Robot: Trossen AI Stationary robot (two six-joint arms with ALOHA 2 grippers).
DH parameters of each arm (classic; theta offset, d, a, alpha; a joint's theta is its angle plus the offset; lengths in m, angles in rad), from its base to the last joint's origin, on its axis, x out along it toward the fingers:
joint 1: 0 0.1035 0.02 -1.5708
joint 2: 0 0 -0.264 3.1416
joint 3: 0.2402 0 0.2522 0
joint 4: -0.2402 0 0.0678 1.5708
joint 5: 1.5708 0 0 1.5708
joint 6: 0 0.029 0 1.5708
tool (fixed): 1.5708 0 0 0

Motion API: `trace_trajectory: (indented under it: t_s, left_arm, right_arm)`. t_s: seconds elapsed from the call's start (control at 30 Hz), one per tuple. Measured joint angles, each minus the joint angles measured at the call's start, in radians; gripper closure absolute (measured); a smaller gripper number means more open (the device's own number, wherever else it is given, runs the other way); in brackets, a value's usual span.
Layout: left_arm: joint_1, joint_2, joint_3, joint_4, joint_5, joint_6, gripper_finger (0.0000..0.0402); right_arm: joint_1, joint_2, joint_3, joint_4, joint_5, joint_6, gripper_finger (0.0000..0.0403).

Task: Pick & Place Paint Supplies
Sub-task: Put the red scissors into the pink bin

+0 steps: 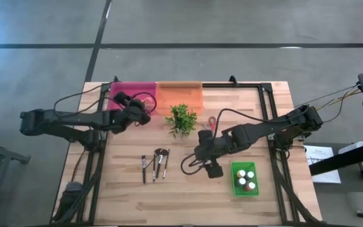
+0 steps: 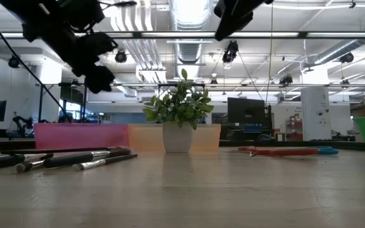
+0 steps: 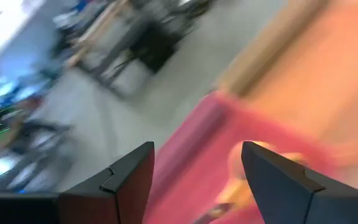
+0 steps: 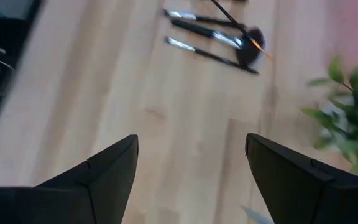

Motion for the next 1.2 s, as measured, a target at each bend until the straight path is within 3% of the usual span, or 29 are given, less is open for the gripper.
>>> trace_trajectory:
  t_s: [0.1, 0.27, 0.4, 0.5, 0.57, 0.77, 1.03, 1.2]
  left_arm:
    - [-0.018, -0.034, 0.000, 0.086, 0.180, 0.070, 0.0151]
    - [-0.046, -0.119, 0.001, 0.160, 0.589, 0.153, 0.0151]
    - [-0.059, -0.173, -0.009, 0.168, 0.883, 0.162, 0.0151]
    - [-0.069, -0.185, -0.042, 0.205, 1.120, 0.222, 0.0151]
    - [-0.078, -0.185, -0.070, 0.268, 1.221, 0.260, 0.0151]
    - [-0.086, -0.191, -0.097, 0.421, 1.249, 0.266, 0.0151]
    - [-0.086, -0.208, -0.077, 0.493, 1.165, 0.087, 0.0151]
    - [-0.086, -0.216, -0.077, 0.498, 1.162, 0.074, 0.0151]
  right_arm:
    - [0.000, 0.000, 0.000, -0.054, 0.091, 0.020, 0.0108]
    - [-0.004, 0.002, -0.002, -0.161, 0.165, 0.040, 0.0108]
    - [-0.013, 0.002, -0.022, -0.219, 0.144, 0.073, 0.0108]
    - [-0.032, 0.002, -0.029, -0.284, 0.070, 0.112, 0.0108]
    - [-0.045, 0.002, -0.038, -0.317, 0.022, 0.138, 0.0108]
    - [-0.113, 0.002, -0.064, -0.325, -0.026, 0.227, 0.0108]
    - [-0.311, 0.003, -0.153, -0.141, -0.053, 0.630, 0.0108]
    - [-0.389, 0.003, -0.208, -0.145, -0.100, 0.671, 0.0108]
